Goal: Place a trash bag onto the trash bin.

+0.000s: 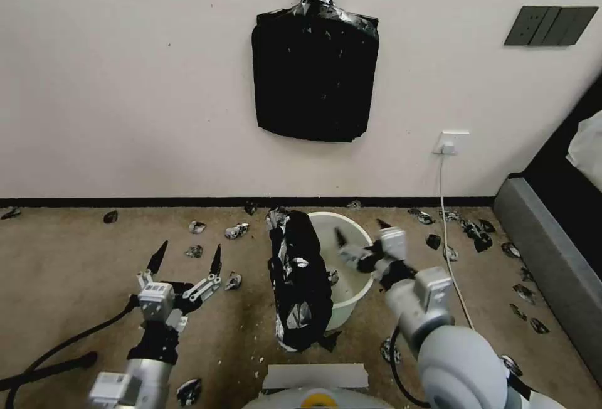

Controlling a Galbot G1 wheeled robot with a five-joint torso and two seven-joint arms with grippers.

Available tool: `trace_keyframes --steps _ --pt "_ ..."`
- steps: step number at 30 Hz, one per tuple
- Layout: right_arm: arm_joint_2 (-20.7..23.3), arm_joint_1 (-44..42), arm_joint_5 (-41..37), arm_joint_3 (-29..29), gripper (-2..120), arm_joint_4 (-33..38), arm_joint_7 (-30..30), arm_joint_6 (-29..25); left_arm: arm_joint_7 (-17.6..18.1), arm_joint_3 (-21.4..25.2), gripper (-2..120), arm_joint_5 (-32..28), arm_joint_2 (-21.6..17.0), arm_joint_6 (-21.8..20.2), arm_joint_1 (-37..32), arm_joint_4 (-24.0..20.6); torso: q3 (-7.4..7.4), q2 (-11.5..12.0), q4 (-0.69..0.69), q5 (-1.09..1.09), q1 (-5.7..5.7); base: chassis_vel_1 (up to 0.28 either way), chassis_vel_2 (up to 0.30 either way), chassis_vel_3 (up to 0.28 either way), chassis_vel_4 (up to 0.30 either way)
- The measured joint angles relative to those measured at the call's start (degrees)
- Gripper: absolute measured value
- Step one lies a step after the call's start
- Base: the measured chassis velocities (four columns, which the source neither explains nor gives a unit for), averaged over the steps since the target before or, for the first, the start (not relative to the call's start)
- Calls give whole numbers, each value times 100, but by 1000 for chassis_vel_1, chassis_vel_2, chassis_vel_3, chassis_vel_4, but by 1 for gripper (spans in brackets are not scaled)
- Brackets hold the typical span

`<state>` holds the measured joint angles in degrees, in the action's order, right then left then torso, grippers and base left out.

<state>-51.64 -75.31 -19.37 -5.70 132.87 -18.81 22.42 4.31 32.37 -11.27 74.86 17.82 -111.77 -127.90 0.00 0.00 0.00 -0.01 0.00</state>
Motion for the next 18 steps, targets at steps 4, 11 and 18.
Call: trace_keyframes --steps 4,11,18 --pt "-62 714 10 -707 100 -89 101 821 37 17 100 39 29 -28 -28 -26 0 0 -1 1 0 0 0 0 0" --pt "-693 1324 215 -1550 100 -559 -449 1638 64 43 100 97 36 -41 -61 -19 0 0 -1 1 0 0 0 0 0" --pt "-1181 1458 1209 -2027 100 -1061 -723 1786 66 40 100 86 -5 -123 55 -3 0 0 0 2 0 0 0 0 0"
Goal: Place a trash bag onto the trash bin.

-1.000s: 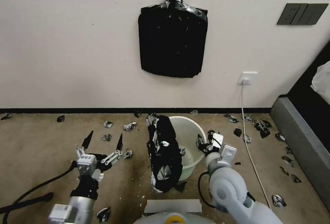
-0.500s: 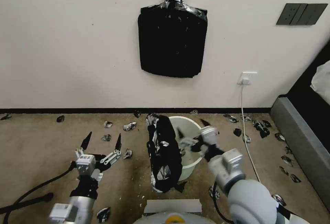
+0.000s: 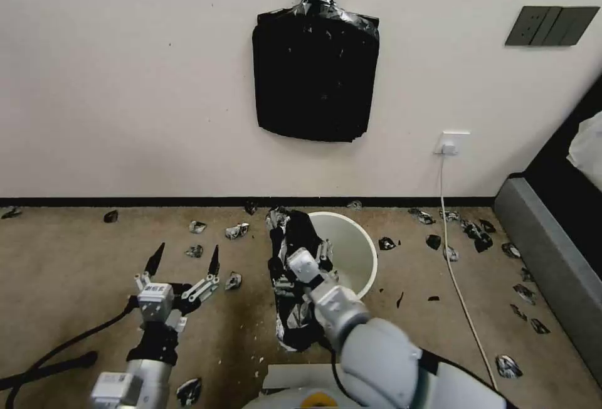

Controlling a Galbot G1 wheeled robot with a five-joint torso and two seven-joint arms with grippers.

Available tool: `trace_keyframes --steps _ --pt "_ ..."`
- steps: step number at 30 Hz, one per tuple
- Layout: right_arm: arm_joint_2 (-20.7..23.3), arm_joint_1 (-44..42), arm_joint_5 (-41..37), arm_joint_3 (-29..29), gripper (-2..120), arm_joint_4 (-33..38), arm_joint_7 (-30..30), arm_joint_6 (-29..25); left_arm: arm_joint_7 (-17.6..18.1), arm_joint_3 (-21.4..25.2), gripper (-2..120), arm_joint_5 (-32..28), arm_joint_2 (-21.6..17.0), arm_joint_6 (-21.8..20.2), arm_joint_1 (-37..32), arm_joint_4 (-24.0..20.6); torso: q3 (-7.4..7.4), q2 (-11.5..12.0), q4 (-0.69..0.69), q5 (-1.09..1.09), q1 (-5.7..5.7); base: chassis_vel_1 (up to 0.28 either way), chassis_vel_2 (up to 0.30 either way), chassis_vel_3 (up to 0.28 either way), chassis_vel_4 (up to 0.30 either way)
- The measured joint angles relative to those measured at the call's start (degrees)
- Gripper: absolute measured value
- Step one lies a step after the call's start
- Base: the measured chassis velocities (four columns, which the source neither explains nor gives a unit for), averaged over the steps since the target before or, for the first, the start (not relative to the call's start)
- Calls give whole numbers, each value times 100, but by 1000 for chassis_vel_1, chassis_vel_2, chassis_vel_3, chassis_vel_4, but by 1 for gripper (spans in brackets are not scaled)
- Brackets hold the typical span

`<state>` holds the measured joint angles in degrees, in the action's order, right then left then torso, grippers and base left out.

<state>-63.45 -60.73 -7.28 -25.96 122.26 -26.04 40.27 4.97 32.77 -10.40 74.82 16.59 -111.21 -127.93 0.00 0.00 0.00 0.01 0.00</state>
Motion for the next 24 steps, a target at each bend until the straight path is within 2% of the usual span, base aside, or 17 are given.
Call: trace_keyframes --steps 4,8,10,12,15,17,18,24 --pt "-51 33 191 -151 98 -126 -17 117 0 -15 100 -3 -10 -41 39 -4 0 0 0 1 0 0 0 0 0" --pt "-1 33 474 -196 84 -353 -19 141 -3 -28 100 -15 -39 -67 91 -6 0 0 0 0 0 0 0 0 0" --pt "29 35 489 -192 81 -371 -19 140 -3 -28 100 -21 -43 -69 101 -3 0 0 0 0 0 0 0 0 0" --pt "141 37 502 -183 69 -398 -11 141 -3 -29 100 -37 -53 -73 126 6 0 0 0 0 0 0 0 0 0" --pt "224 32 510 -168 63 -400 -5 140 -3 -30 100 -51 -58 -74 135 6 0 0 0 -1 0 0 0 0 0" --pt "306 11 540 -114 50 -385 -17 140 -3 -33 100 -67 -67 -75 146 6 0 0 0 -1 0 0 0 0 0" --pt "306 11 540 -114 50 -385 -17 140 -3 -33 100 -67 -67 -75 146 6 0 0 0 -1 0 0 0 0 0" --pt "356 -21 608 24 26 -281 -94 124 37 -175 100 11 -130 -261 237 10 0 0 0 -2 0 0 0 0 0"
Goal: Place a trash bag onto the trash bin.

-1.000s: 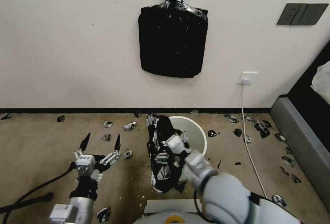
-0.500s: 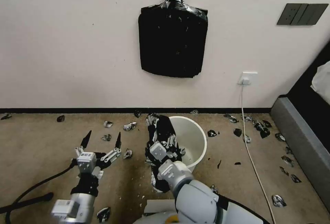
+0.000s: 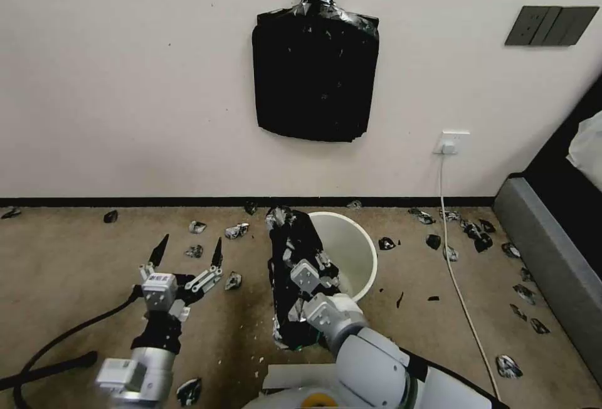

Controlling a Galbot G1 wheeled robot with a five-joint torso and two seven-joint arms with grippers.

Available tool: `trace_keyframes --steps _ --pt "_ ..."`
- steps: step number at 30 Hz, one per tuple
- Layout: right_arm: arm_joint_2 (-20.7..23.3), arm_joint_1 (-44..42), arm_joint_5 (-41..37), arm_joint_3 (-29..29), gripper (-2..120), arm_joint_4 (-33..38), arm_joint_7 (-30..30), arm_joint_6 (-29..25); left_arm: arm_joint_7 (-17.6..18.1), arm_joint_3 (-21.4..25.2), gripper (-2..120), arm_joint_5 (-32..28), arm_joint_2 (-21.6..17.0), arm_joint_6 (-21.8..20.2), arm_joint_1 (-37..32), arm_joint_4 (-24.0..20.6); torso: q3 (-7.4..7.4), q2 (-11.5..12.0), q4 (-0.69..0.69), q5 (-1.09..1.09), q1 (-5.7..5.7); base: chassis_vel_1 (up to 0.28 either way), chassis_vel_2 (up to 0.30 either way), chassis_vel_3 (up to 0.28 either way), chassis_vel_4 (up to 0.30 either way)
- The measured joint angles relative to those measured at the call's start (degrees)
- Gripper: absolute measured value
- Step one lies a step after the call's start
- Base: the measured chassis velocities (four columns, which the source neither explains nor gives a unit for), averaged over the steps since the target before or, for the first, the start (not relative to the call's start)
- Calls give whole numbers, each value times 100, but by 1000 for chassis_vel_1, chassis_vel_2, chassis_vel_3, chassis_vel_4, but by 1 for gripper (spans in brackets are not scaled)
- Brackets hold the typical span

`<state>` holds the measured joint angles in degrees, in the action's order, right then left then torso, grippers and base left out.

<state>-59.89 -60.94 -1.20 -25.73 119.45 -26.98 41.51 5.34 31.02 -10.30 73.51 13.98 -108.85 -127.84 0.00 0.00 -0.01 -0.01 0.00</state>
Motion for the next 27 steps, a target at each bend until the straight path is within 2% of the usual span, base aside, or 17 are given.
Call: trace_keyframes --steps 4,5,7,8,11,12,15,21,22,23,24,27 --pt "56 -87 -16 136 13 37 -49 -32 87 -214 100 150 -171 -299 127 -2 0 0 0 0 0 0 0 0 0" --pt "56 -87 -16 136 13 37 -49 -32 87 -214 100 150 -171 -299 127 -2 0 0 0 0 0 0 0 0 0" --pt "114 -137 -54 255 2 47 -89 -139 199 -433 100 194 -359 -677 279 -30 0 0 0 0 0 0 0 0 0" --pt "114 -137 -54 255 2 47 -89 -139 199 -433 100 194 -359 -677 279 -30 0 0 0 0 0 0 0 0 0" --pt "311 -190 -358 400 0 110 -193 -376 409 -974 100 0 -836 -1514 711 -57 0 0 1 1 0 0 0 0 0" --pt "311 -190 -358 400 0 110 -193 -376 409 -974 100 0 -836 -1514 711 -57 0 0 1 1 0 0 0 0 0" --pt "404 -219 -455 457 0 138 -202 -449 607 -1310 100 -328 -1129 -2037 1040 -36 0 0 2 1 0 0 0 0 0" --pt "459 70 -655 131 0 51 -203 -481 955 -1595 100 -400 -1106 -2455 1215 72 0 0 2 1 0 0 0 0 0" --pt "446 250 -729 -28 0 -22 -205 -497 1134 -1726 100 -576 -1055 -2685 1369 132 0 0 -5 -2 0 0 0 0 0" --pt "444 291 -758 -77 0 -50 -217 -509 1276 -1856 100 -761 -1056 -2865 1579 200 0 0 -2 -1 0 0 0 0 0" --pt "444 291 -758 -77 0 -50 -217 -509 1276 -1856 100 -761 -1056 -2865 1579 200 0 0 -2 -1 0 0 0 0 0" --pt "463 299 -780 -70 0 -71 -255 -524 1593 -2291 100 -1291 -1089 -3273 2247 545 0 0 1 0 0 0 0 0 0"
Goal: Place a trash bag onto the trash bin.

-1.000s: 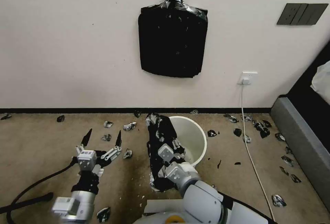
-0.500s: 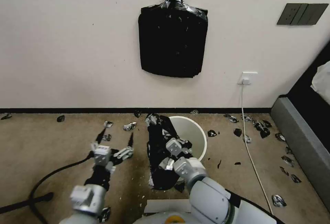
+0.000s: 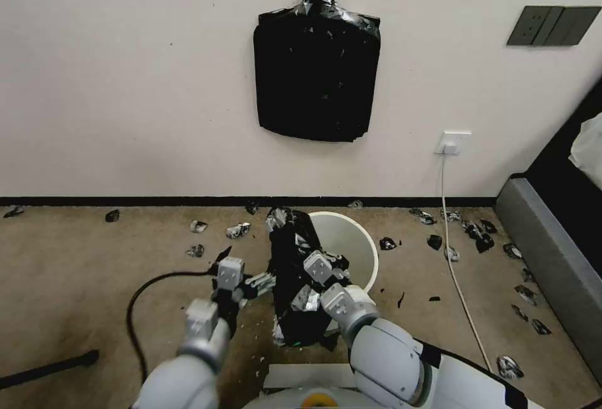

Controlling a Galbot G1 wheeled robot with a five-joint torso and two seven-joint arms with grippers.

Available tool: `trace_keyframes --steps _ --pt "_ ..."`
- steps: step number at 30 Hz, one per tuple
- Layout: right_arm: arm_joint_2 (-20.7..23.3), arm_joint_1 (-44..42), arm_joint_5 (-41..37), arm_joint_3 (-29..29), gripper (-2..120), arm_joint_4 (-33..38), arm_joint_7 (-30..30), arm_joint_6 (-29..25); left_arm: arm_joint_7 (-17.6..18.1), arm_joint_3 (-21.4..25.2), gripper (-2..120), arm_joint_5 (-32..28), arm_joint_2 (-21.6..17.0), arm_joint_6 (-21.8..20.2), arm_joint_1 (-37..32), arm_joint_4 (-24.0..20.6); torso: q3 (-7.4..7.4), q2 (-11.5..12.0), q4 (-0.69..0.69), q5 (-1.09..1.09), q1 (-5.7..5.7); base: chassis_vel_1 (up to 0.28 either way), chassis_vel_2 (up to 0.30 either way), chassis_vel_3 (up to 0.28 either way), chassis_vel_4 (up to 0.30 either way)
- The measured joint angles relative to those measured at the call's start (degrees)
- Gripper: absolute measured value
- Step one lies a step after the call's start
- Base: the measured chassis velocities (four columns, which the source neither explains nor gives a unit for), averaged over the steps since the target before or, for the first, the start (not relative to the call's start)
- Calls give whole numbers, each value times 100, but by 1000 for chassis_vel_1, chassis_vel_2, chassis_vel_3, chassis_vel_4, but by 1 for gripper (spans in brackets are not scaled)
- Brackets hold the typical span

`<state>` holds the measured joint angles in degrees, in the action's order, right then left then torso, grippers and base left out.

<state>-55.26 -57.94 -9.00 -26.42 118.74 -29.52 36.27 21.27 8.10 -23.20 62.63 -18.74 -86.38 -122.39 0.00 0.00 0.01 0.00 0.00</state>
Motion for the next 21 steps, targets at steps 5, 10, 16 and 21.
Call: trace_keyframes --steps 5,10,16,21 --pt "93 -36 -29 97 0 31 -12 -13 264 -341 100 -622 3 -312 575 293 0 0 0 0 0 0 0 0 0" --pt "187 -38 -90 205 0 79 -17 -28 718 -687 100 -1389 55 -727 1258 579 0 0 0 0 0 0 0 0 0" --pt "217 -42 -117 255 0 93 -23 -36 1427 -963 91 -2112 149 -1444 1794 792 0 0 0 -1 0 0 0 0 0" --pt "221 -49 -144 293 0 93 -27 -51 1653 -1144 76 -2166 177 -1610 1994 954 0 0 -1 0 0 0 0 0 0"
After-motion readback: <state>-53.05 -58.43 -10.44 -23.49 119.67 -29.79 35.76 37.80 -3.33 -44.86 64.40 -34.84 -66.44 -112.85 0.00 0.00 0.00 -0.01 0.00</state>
